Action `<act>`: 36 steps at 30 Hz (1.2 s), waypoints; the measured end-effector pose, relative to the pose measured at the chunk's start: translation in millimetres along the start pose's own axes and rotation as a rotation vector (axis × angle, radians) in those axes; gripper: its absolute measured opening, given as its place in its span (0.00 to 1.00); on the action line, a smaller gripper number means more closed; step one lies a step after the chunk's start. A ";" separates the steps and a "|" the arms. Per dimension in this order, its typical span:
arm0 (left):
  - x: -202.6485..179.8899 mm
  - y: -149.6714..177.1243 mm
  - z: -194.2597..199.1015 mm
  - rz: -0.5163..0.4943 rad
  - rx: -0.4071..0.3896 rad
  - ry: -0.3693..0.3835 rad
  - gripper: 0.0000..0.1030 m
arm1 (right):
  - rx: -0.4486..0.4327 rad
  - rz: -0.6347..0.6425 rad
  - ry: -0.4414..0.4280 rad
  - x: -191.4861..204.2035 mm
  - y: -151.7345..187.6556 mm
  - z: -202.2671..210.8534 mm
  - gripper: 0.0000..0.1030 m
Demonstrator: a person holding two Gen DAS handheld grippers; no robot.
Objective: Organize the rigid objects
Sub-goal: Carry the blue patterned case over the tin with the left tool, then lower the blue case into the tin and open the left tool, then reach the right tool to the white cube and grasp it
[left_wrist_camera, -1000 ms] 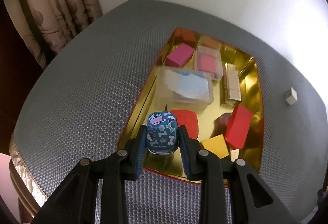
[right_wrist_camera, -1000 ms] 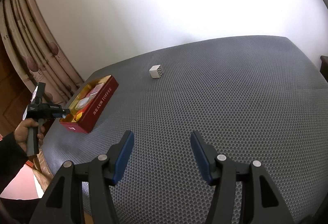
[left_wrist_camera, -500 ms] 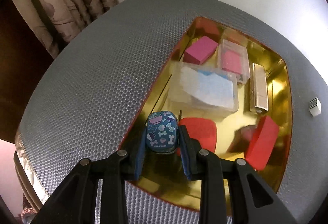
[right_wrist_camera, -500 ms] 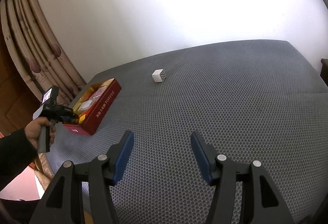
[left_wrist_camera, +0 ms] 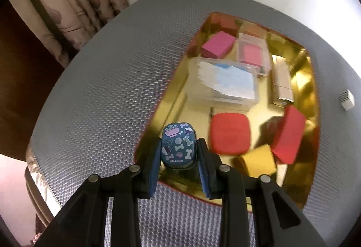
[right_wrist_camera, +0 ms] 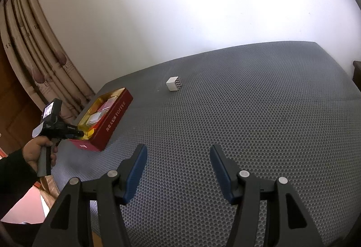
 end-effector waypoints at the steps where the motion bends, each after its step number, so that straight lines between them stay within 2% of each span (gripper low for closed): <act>1: 0.2 -0.9 -3.6 0.003 0.006 -0.004 0.27 | -0.002 0.004 -0.001 1.0 -0.1 0.4 0.58; 11: -6.3 -3.0 -9.9 -0.022 0.022 -0.037 0.28 | 0.009 -0.005 0.005 -6.1 1.2 1.2 0.58; 13: -7.7 -3.5 -10.0 -0.028 0.030 -0.016 0.34 | 0.010 0.005 0.007 -4.8 1.8 1.2 0.58; 17: -10.9 -0.8 -2.9 -0.017 0.020 0.022 0.38 | 0.013 0.005 0.024 -8.1 5.0 -0.9 0.58; 18: -8.5 -1.0 1.4 0.002 0.005 0.046 0.46 | 0.014 0.005 0.038 -10.1 6.2 -1.7 0.58; 19: -5.0 -1.8 9.0 0.024 -0.025 0.081 0.60 | 0.015 0.000 0.050 -12.6 7.5 -2.2 0.58; 20: -1.1 -2.6 20.3 0.041 -0.065 0.129 0.64 | 0.018 -0.007 0.061 -15.3 9.1 -3.2 0.58; 21: 1.6 -1.8 30.2 0.046 -0.099 0.137 0.73 | 0.023 -0.013 0.073 -16.0 10.4 -6.3 0.58; 22: 6.0 -2.9 41.6 0.045 -0.150 0.133 0.88 | 0.032 -0.019 0.094 -18.4 12.4 -8.6 0.58; 24: 11.1 -2.5 63.9 0.030 -0.257 0.144 0.99 | 0.051 -0.024 0.122 -19.0 15.3 -14.9 0.58; 28: 16.6 -2.6 91.6 -0.007 -0.412 0.195 0.99 | 0.087 0.039 0.166 -5.3 9.7 -37.6 0.58; 31: 0.4 11.6 110.4 -0.055 -0.521 0.228 0.99 | 0.092 0.077 0.182 9.9 -8.0 -63.5 0.58; 36: -21.2 52.0 114.1 -0.100 -0.535 0.317 1.00 | 0.094 0.115 0.220 29.1 -47.7 -131.1 0.61</act>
Point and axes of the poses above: each gripper's, at about its wrist camera, not at the fingertips, and z roughly against the way its jaws point, x to its left, y to its underside, the point moved 1 cm from there along -z, roughly the way its jaws point, and after that the axes turned 9 degrees about -x, right-handed, at the moved point
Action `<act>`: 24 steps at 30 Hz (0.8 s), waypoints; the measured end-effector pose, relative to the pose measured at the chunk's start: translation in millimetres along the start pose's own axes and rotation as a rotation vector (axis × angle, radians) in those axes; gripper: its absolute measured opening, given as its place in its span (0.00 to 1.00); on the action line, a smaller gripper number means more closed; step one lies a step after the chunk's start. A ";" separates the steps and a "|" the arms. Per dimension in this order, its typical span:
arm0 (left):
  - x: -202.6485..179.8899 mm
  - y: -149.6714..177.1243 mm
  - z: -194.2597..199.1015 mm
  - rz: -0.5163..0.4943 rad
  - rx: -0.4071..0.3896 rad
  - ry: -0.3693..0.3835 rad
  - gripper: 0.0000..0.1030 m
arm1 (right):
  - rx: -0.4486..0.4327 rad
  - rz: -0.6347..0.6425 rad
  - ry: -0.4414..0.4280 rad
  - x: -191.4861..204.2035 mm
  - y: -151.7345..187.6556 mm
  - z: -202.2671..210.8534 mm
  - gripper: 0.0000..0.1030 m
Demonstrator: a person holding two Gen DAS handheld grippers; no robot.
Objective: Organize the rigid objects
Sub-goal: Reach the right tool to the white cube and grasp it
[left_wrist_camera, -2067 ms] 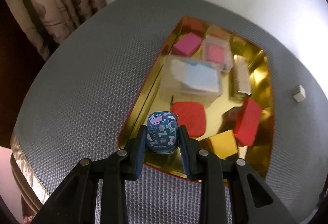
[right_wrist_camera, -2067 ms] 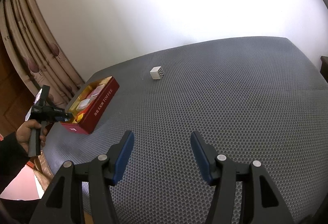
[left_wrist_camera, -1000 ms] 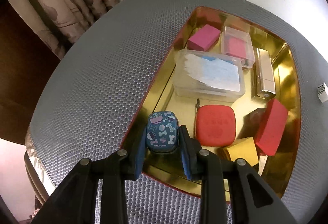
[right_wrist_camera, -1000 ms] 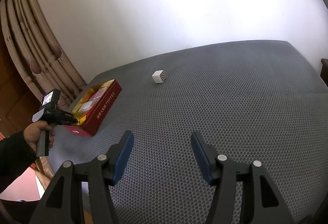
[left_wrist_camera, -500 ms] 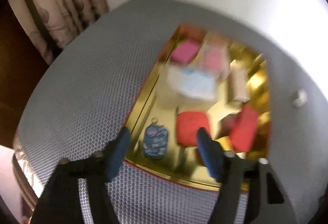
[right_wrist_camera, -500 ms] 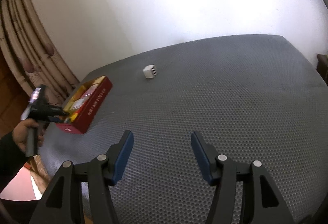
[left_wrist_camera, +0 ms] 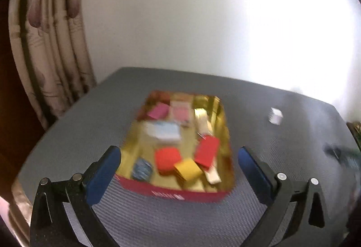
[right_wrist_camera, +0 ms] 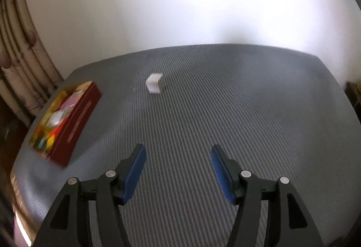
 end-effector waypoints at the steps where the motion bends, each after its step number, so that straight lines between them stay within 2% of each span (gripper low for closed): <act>1: -4.5 5.8 -0.5 -0.003 0.003 0.020 1.00 | 0.007 0.007 0.005 6.0 -6.9 -11.8 0.61; 5: -19.4 20.7 -4.9 -0.024 0.040 0.063 1.00 | 0.035 0.010 0.032 38.3 -34.7 -65.6 0.61; 10: -14.2 18.0 -6.8 0.010 0.052 0.080 1.00 | 0.039 0.022 0.104 68.5 -43.6 -113.7 0.61; 17: -9.1 18.2 -7.6 0.027 0.060 0.098 1.00 | 0.064 -0.017 0.159 73.9 -48.3 -155.2 0.61; 19: -8.8 17.7 -6.5 0.031 0.059 0.103 1.00 | 0.077 -0.020 0.160 72.7 -49.4 -162.1 0.52; 20: -9.1 17.4 -6.4 0.029 0.058 0.104 1.00 | 0.086 -0.005 0.175 72.6 -50.4 -165.7 0.29; 24: -11.4 17.1 -5.4 0.039 0.060 0.113 1.00 | 0.075 0.008 0.177 72.2 -54.0 -161.9 0.30</act>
Point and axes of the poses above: each gripper's, at about its wrist camera, not at the fingertips, and z roughly against the way its jaws point, x to its left, y to its underside, the point moved 1 cm from there along -z, roughly the way its jaws point, and after that the axes turned 9 degrees about -x, right-handed, at the moved point
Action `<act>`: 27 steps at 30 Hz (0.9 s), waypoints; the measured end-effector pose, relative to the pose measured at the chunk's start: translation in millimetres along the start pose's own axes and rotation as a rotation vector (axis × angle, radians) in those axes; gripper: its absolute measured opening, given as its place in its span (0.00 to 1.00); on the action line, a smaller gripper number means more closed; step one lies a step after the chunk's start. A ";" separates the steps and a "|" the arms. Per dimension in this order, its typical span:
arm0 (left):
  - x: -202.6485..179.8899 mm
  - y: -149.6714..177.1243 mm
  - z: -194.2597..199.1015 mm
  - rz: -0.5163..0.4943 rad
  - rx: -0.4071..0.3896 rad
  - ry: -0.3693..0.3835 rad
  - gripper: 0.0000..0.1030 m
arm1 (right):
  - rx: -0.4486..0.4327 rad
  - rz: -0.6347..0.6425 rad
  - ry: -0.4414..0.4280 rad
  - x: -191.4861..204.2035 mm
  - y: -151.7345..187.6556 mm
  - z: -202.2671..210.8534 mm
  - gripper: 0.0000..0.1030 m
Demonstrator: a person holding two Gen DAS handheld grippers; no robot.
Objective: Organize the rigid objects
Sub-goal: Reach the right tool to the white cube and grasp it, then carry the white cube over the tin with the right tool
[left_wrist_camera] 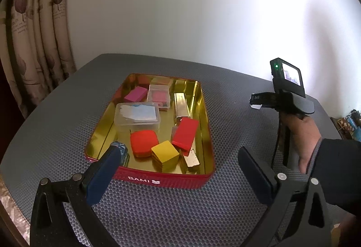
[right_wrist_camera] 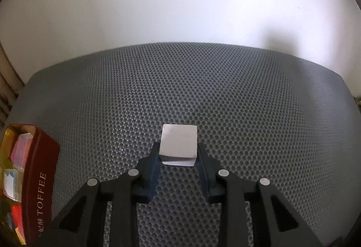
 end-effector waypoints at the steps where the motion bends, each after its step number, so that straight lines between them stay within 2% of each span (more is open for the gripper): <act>1: -0.7 0.0 0.9 -0.002 -0.002 0.000 1.00 | -0.006 0.013 0.001 1.0 -0.3 3.1 0.30; 5: -5.6 -0.5 3.9 -0.013 -0.013 -0.011 1.00 | -0.049 0.085 0.019 8.5 -1.2 27.3 0.30; 12: -12.1 -2.0 15.0 -0.020 -0.013 -0.035 1.00 | -0.116 0.116 0.022 18.4 -3.2 77.9 0.30; 20: -16.1 -7.5 38.6 -0.031 -0.062 -0.042 1.00 | -0.208 0.153 0.003 44.1 -10.8 143.9 0.30; 23: -16.1 -8.6 44.3 -0.039 -0.067 -0.050 1.00 | -0.235 0.168 -0.001 63.7 -18.6 160.0 0.30; 27: -12.5 -10.4 51.3 -0.029 -0.080 -0.050 1.00 | -0.266 0.185 -0.006 69.8 -26.9 174.3 0.30</act>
Point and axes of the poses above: each gripper's, at about its wrist camera, not at the fingertips, and z roughly against the way its jaws point, x to its left, y to its underside, the point moved 1 cm from there along -z, roughly the way its jaws point, and after that the axes turned 9 degrees about -x, right-handed, at the moved point
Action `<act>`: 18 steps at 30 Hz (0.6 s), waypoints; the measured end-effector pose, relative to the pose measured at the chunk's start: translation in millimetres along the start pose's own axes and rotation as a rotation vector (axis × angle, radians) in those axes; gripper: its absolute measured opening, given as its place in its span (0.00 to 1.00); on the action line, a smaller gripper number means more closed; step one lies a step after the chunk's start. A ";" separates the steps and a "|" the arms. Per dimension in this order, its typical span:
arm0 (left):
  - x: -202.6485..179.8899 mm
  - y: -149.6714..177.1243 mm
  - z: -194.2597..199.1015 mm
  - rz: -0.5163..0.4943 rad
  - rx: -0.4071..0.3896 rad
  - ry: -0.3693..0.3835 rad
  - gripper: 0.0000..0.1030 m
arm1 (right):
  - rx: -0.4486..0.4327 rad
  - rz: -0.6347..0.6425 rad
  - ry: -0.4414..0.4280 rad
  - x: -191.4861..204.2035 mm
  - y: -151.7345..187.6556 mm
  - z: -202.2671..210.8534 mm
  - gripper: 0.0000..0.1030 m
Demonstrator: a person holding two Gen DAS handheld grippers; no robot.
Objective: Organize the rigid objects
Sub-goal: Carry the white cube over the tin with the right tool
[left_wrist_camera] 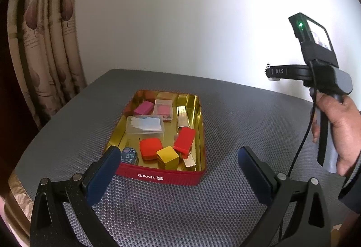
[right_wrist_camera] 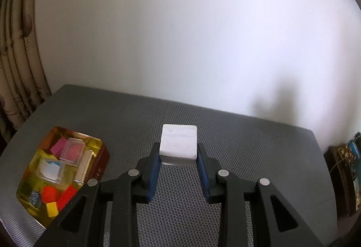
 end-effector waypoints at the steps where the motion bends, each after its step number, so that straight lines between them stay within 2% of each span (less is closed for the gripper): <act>1: 1.2 -0.5 0.7 0.002 -0.001 -0.001 1.00 | -0.004 0.002 -0.003 -4.6 -5.9 -6.6 0.30; 6: 11.3 -1.9 3.1 0.021 0.011 -0.012 1.00 | -0.028 0.027 -0.022 -8.0 -20.4 16.4 0.30; 8: 19.0 -1.8 6.1 0.033 0.009 -0.024 1.00 | -0.031 0.042 -0.038 2.0 -22.9 21.5 0.30; 18: 94.6 -5.9 6.4 0.113 0.012 -0.233 1.00 | 0.010 0.137 -0.159 77.6 -6.7 23.7 0.30</act>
Point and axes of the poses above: each gripper's, at about its wrist camera, not at the fingertips, and z roughly against the way its jaws point, x to its left, y to its underside, the point moved 1 cm from there along -z, roughly the way its jaws point, and after that the axes turned 9 degrees about -x, right-handed, at the moved point
